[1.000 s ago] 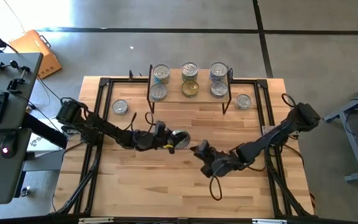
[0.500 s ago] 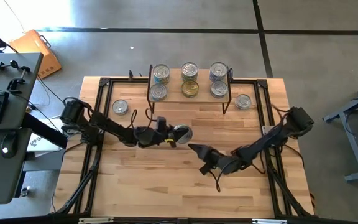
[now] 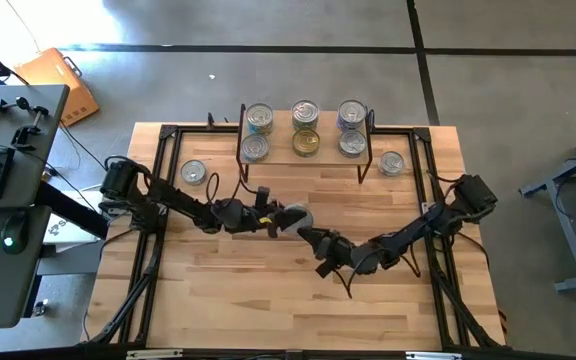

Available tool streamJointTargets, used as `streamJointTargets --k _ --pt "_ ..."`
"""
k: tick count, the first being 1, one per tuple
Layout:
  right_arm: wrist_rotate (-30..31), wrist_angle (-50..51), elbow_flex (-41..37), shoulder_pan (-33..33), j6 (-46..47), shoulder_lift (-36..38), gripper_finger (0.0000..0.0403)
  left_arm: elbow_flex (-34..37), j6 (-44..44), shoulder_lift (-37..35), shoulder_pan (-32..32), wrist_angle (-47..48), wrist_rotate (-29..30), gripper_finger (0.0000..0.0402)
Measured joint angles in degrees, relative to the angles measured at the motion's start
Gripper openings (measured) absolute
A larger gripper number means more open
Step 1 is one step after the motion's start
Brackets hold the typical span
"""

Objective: Stack canned seafood by type on shelf
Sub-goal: Stack the green tuna can on top of the other green tuna can on the shelf

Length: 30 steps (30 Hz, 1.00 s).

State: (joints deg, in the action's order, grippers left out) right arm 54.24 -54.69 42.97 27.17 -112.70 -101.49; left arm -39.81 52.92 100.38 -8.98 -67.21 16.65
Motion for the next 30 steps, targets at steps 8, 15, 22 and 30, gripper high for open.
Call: streamJointTargets --k 8,15,22,30 --pt "0.0 -0.8 3.3 0.5 -0.8 0.0 0.0203 0.0 4.1 0.0 -0.1 -0.3 -5.7 0.0112" --pt "-1.1 0.9 3.4 0.5 6.7 0.0 0.0129 0.0 2.3 0.0 -0.2 -0.6 -6.6 0.0122" --pt "1.3 2.1 3.5 0.5 16.5 0.0 0.0122 -0.1 0.4 0.1 1.5 0.6 -6.1 0.0174" --pt "1.4 7.4 3.5 0.6 31.7 0.1 0.0122 0.1 -0.4 0.2 5.7 1.7 -13.4 0.0238"
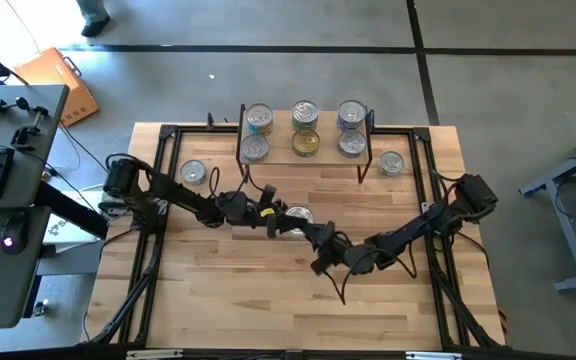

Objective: Stack canned seafood by type on shelf
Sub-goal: Stack the green tuna can on top of the other green tuna can on the shelf

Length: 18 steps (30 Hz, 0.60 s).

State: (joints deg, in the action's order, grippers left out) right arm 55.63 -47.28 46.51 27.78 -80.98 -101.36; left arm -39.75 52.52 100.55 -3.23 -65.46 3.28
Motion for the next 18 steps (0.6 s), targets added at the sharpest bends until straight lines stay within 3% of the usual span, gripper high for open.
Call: streamJointTargets --k 4,8,12,16,18 --pt "0.4 1.7 0.0 0.1 5.3 0.1 0.0122 0.0 -0.3 0.0 2.9 0.2 -5.8 0.0250" --pt "0.4 1.9 0.0 0.2 5.2 0.1 0.0122 0.0 -0.3 0.0 4.5 0.9 -7.9 0.0251" --pt "0.6 0.8 -0.1 0.2 0.8 0.0 0.0122 0.0 -0.1 0.0 4.8 2.7 -8.2 0.0251" --pt "-3.3 0.9 -0.2 1.2 -5.3 -0.3 0.0118 -0.1 -0.8 -0.4 5.4 1.6 -4.1 0.0250" --pt "-2.7 0.5 -0.2 1.7 -9.2 -0.2 0.0118 -0.2 -0.3 -0.4 5.5 0.9 -6.0 0.0250"
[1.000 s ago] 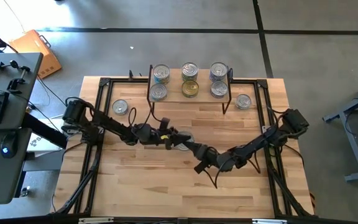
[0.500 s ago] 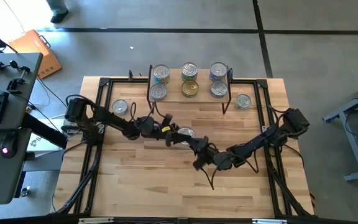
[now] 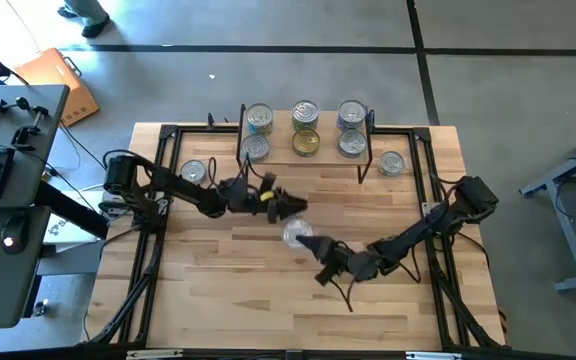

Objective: Stack canned seafood by type on shelf
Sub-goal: Stack the green tuna can on top of the other green tuna can on the shelf

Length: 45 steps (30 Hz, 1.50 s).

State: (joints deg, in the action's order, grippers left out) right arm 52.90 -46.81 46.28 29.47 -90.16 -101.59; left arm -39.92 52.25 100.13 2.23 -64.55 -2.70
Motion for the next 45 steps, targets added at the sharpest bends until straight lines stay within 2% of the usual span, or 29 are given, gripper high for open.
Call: streamJointTargets --k 3,5,9,13,16,19,22,24,28,31,36,39,42,45 --pt "1.7 0.2 0.0 0.5 -3.9 0.0 0.0118 0.0 -0.3 0.0 0.4 -1.7 -2.7 0.0250" --pt "2.6 -1.1 0.0 1.4 -1.9 0.0 0.0118 0.0 -3.2 -0.1 1.2 -3.3 -5.8 0.0250" --pt "3.1 -1.3 -0.8 2.8 10.5 0.8 0.0118 0.0 -15.9 -1.7 0.6 -8.6 -15.0 0.0250" --pt "3.2 -1.6 -6.3 3.9 26.4 4.6 0.0118 0.0 -33.6 -5.8 -4.1 -7.4 -16.6 0.0250" --pt "1.2 -2.2 -13.0 4.5 42.7 8.5 0.0118 0.0 -53.4 -9.8 -10.3 -0.2 -12.1 0.0250" --pt "-9.4 -8.8 -19.9 4.2 57.1 11.8 0.0118 -0.9 -73.3 -12.4 -17.4 10.9 -0.5 0.0250" --pt "-19.4 -19.7 -25.1 3.6 60.4 12.5 0.0118 -2.9 -85.1 -12.6 -23.2 18.4 11.8 0.0250" --pt "-25.9 -27.6 -27.0 2.7 58.7 12.6 0.0118 -4.1 -88.1 -11.6 -25.4 18.7 16.4 0.0250" --pt "-41.6 -38.0 -27.8 1.3 53.8 12.9 0.0118 -6.9 -88.9 -9.0 -27.7 17.9 17.1 0.0250" --pt "-50.1 -41.4 -26.7 0.4 51.0 13.0 0.0118 -9.7 -91.1 -5.7 -28.6 17.9 17.5 0.0250" --pt "-55.4 -41.1 -24.1 -0.8 49.3 13.0 0.0118 -18.0 -98.0 3.2 -28.4 17.7 19.4 0.0250" --pt "-57.4 -40.7 -23.7 -0.9 49.4 13.2 0.0118 -23.1 -99.0 7.3 -28.9 17.6 23.3 0.0250" --pt "-57.8 -41.2 -23.8 -0.8 49.6 13.3 0.0118 -25.9 -98.4 9.0 -29.5 17.4 27.4 0.0250" --pt "-57.8 -41.6 -23.7 -0.7 50.5 13.5 0.0118 -26.6 -99.5 8.9 -30.0 17.5 28.2 0.0250"
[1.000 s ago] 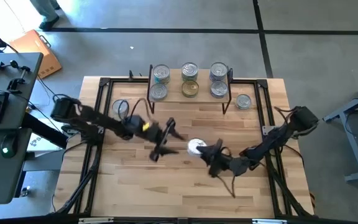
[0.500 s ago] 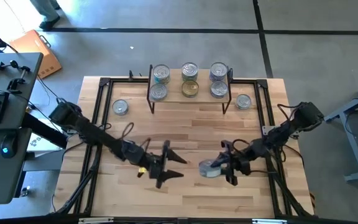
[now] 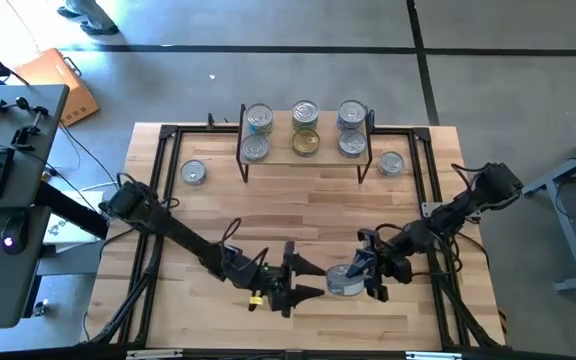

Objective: Stack canned seafood by type on shelf
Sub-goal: Stack the green tuna can on top of the other green tuna can on the shelf

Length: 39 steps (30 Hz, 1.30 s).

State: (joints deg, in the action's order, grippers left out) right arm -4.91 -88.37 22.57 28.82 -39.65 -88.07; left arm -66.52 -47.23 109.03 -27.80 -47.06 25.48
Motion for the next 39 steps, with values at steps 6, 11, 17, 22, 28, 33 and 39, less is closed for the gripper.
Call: streamJointTargets --k 6,11,17,22,28,33,39 --pt "2.1 1.4 0.3 0.5 0.8 0.1 0.0118 0.2 -3.3 -1.2 -3.1 1.4 8.5 0.0250" --pt "3.0 3.2 0.1 0.4 1.5 -0.2 0.0118 0.0 -4.5 -1.5 -3.6 0.4 10.8 0.0250" --pt "6.1 3.5 0.1 0.4 3.4 0.0 0.0118 -1.3 -3.2 -0.6 -1.4 0.4 8.0 0.0250" --pt "6.6 3.7 0.1 0.3 3.3 -0.1 0.0118 -1.2 1.2 0.2 0.2 0.9 7.8 0.0240" --pt "8.8 5.4 0.1 0.4 4.5 0.0 0.0118 -1.0 3.4 0.2 0.0 1.3 7.9 0.0138" --pt "9.5 10.8 0.3 0.9 8.2 0.1 0.0159 -1.4 3.2 0.0 -1.8 6.8 12.1 0.0120" --pt "17.3 18.8 0.6 2.1 18.9 0.4 0.0231 -8.3 -2.8 0.0 -4.1 23.4 28.4 0.0120"
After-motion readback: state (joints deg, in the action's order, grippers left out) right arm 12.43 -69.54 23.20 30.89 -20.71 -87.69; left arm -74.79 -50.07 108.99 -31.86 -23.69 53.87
